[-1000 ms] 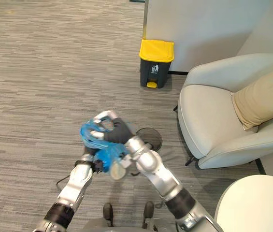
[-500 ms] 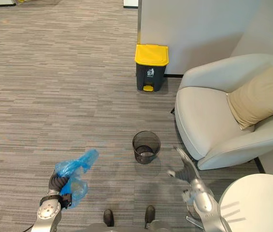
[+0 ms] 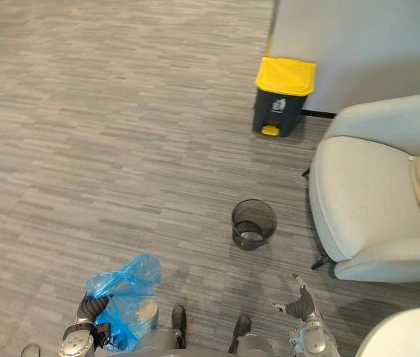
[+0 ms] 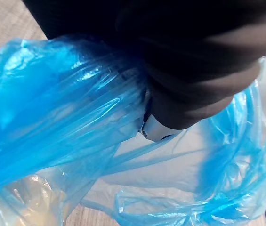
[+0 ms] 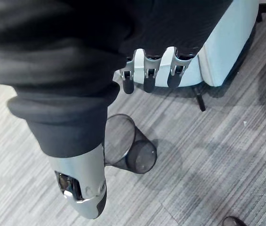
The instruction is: Gather rubbish on tea table into small bin, then transfer packed bag to large trash can.
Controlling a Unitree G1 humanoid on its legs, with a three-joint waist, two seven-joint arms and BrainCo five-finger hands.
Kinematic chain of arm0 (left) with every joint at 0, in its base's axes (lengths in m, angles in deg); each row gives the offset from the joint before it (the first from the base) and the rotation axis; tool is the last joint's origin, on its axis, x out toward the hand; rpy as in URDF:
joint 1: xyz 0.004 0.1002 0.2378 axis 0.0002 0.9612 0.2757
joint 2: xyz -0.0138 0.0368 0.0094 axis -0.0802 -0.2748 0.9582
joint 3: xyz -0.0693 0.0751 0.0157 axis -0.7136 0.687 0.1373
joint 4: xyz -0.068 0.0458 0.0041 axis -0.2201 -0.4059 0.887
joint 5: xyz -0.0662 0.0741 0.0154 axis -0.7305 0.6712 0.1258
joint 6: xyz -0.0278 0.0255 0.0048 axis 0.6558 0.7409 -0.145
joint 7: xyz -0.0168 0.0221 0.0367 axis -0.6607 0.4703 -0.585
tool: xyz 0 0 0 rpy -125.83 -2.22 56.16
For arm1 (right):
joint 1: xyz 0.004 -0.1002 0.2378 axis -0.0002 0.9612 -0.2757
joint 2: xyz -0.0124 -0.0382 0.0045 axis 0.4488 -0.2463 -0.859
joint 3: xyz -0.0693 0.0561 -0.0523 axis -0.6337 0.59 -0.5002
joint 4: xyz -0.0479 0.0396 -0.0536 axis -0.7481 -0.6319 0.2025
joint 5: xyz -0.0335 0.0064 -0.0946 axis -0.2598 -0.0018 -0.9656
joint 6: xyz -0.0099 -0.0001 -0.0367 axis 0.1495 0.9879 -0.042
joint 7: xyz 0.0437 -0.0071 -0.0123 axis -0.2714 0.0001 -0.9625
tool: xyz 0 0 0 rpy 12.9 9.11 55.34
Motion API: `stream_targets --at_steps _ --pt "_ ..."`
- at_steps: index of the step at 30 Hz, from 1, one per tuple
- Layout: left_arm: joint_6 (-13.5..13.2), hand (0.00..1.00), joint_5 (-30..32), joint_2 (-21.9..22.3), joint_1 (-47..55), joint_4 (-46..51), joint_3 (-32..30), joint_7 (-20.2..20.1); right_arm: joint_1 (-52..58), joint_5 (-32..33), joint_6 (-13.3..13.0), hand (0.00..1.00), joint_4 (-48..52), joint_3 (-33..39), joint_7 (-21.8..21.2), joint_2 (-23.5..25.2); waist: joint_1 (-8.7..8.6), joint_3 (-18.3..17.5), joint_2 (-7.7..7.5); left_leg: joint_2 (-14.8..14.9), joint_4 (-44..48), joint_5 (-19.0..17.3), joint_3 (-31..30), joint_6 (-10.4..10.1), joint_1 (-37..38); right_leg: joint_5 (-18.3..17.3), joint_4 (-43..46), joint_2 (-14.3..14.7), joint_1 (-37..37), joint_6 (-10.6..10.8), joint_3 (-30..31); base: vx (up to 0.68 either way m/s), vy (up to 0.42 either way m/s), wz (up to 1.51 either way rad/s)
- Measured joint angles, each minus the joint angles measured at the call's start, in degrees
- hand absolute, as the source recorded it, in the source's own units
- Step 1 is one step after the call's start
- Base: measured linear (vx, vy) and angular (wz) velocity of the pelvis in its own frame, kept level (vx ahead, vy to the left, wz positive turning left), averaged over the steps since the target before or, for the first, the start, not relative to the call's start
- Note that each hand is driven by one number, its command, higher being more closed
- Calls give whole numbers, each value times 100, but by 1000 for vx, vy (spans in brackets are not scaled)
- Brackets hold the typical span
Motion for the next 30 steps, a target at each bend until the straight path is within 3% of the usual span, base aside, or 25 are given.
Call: stream_targets --at_steps 1,2,3,5,7,8,9,10,11,12,14,17,18,19,20,21,22,23,24,25,26,27,28,29,30 --pt "0 100 -10 14 -17 20 1 3 -10 55 80 0 -5 79 72 3 2 23 106 166 100 36 436 -38 -18 7 91 -16 18 46 -176 145 148 103" --pt "0 100 -11 -1 -49 22 -17 20 -46 71 123 0 -112 119 81 68 1 60 94 243 189 262 540 -189 -32 -88 271 -76 64 146 -352 119 99 83" --pt "0 100 -14 -14 -59 28 -19 25 -72 93 135 0 -164 114 79 108 44 92 37 192 259 220 507 -172 -21 -129 341 -139 101 165 -375 147 131 70" --pt "12 100 -23 -26 -57 60 11 19 -94 184 150 0 -155 199 81 301 145 205 -172 65 701 -280 360 -126 -30 -495 924 -510 162 361 -443 131 142 38" --pt "59 100 -33 -30 7 152 45 18 -88 257 192 0 -155 212 81 361 152 252 -248 1 1157 -698 232 -87 -38 -729 1635 -831 102 421 -277 105 114 21" --pt "95 100 -39 -37 61 233 71 18 -81 289 226 0 -140 214 82 382 146 270 -252 -24 1352 -882 210 -60 -35 -740 2296 -1009 -114 326 53 138 154 21" --pt "117 100 -42 -60 109 371 113 27 -65 306 268 0 -89 205 82 415 133 315 -254 -37 1513 -1056 179 -30 75 -597 3072 -1123 -419 57 482 129 132 18" --pt "122 100 -52 -127 148 563 153 47 -59 342 288 0 -64 201 83 499 110 442 -231 -41 1620 -1215 97 -6 245 -468 3950 -1093 -816 -118 1078 168 83 21" --pt "123 100 -82 -182 150 623 173 72 -46 354 301 0 -63 198 82 561 88 456 -221 -35 1653 -1282 55 -6 299 -602 4266 -996 -985 5 1308 226 51 31" --pt "122 100 -101 -271 143 728 206 150 -71 364 303 0 -54 190 81 682 -11 476 -319 -45 1635 -1370 10 2 438 -874 4575 -792 -1226 126 1475 266 20 24" --pt "116 100 -192 -357 70 735 215 156 -90 479 281 0 18 180 83 754 -35 480 -426 -108 1523 -1458 17 -56 586 -1035 4213 -589 -1555 157 1307 249 -5 8" --pt "115 100 -207 -350 -195 478 200 151 -326 494 293 0 -315 210 85 675 -202 520 -458 -258 1082 -1468 26 -128 825 -738 2183 -317 -1833 167 522 327 -19 13" --pt "116 100 -204 -365 -288 317 181 149 -407 492 325 0 -570 215 83 652 -267 518 -478 -331 931 -1442 16 -251 991 -370 1236 -151 -1745 88 411 472 -69 40" --pt "118 100 -198 -355 -347 158 154 140 -393 493 356 0 -696 223 83 624 -362 495 -488 -327 894 -1526 -140 -390 1142 191 1095 -47 -1676 -296 535 528 -88 46" --pt "119 100 -194 -349 -359 135 145 137 -365 493 370 0 -730 225 80 614 -388 449 -458 -285 882 -1555 -194 -441 1212 358 1126 9 -1649 -537 532 614 -125 39" --pt "118 100 -190 -298 -377 140 129 135 -305 493 385 0 -738 236 77 603 -384 422 -308 -112 885 -1576 -212 -593 1297 265 1223 146 -1593 -752 461 629 -157 4" --pt "122 100 -191 -173 -403 186 6 138 -307 492 393 0 -607 232 70 627 -306 472 -191 198 1462 -1465 -217 -814 1298 107 1456 278 -1392 -1001 309 742 -218 -5" --pt "122 100 -192 -75 -389 187 -47 139 -297 493 391 0 -524 237 71 618 -319 505 -137 352 1924 -1384 -252 -852 1264 32 1621 334 -1259 -1047 270 607 -209 -12" --pt "123 100 -190 95 -328 224 -105 133 -241 495 381 0 -335 250 71 595 -304 528 -44 693 3258 -934 -350 -543 1047 -226 1762 530 -831 -1089 177 704 -219 -37" --pt "124 100 -190 223 -102 319 -139 123 -161 497 334 0 -64 217 87 580 -223 473 -18 1067 4726 85 -584 -165 551 -536 1501 754 -227 -1153 361 581 -138 -60" --pt "119 100 -193 255 -38 325 -137 114 -176 502 326 0 25 213 95 589 -125 463 -54 1129 5245 30 -696 -210 309 -648 1392 838 -60 -1110 488 671 -104 -92" --pt "124 100 -193 303 -80 341 -126 108 -246 511 314 0 136 225 131 591 -30 431 8 1138 5821 -310 -879 -220 -148 -710 1264 956 114 -1140 737 420 -17 -113" --pt "126 100 -196 314 -124 399 -134 112 -340 548 305 0 140 223 193 572 155 455 -96 1035 5993 -609 -898 -174 -588 -762 1139 972 255 -1125 1072 489 0 -144" --pt "122 100 -197 315 -150 476 -132 113 -367 571 308 0 137 228 200 616 323 490 -184 917 5761 -826 -901 -185 -960 -763 938 960 489 -1116 1329 473 42 -127" --pt "121 100 -198 318 -129 526 -136 116 -370 575 315 0 135 228 206 636 334 515 -219 838 5530 -921 -913 -164 -1137 -783 831 954 643 -1079 1466 580 93 -102"
